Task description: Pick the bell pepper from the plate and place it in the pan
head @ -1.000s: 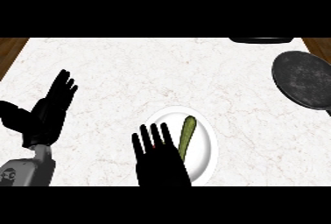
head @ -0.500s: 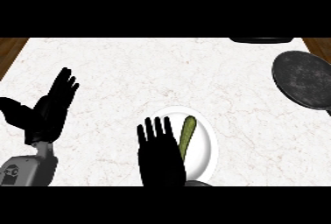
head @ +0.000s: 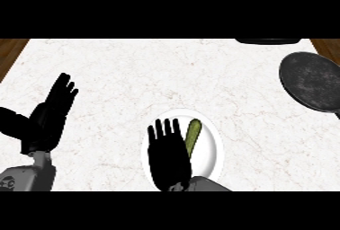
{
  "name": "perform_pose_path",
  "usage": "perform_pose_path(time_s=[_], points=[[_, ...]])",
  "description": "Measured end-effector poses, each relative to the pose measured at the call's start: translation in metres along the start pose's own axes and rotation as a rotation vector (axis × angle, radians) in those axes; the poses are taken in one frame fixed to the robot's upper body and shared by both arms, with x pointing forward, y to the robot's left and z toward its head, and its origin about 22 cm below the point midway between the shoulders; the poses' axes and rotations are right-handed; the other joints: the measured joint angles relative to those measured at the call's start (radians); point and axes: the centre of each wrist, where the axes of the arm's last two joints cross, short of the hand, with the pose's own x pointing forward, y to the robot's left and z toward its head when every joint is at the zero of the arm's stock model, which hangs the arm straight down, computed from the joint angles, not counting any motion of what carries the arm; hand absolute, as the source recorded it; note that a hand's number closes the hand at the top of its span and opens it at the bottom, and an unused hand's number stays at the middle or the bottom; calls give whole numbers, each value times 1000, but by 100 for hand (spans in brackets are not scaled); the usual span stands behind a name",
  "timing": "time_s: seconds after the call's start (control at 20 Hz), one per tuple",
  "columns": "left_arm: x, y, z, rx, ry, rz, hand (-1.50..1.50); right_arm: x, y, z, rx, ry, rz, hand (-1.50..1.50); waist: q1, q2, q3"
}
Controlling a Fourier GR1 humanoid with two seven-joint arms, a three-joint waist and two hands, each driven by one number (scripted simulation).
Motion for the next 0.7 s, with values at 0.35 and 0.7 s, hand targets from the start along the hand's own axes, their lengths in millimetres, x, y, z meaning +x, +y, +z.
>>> perform_pose_path(time_s=[0.35, 0.7], points=[[0, -3, -1, -1, -3, 8, 0, 3, 17, -15, -10, 7, -21, -150, 2, 1, 0], [-2, -3, -5, -4, 1, 6, 0, 1, 27, -37, 20, 8, -58, 150, 4, 1, 0]])
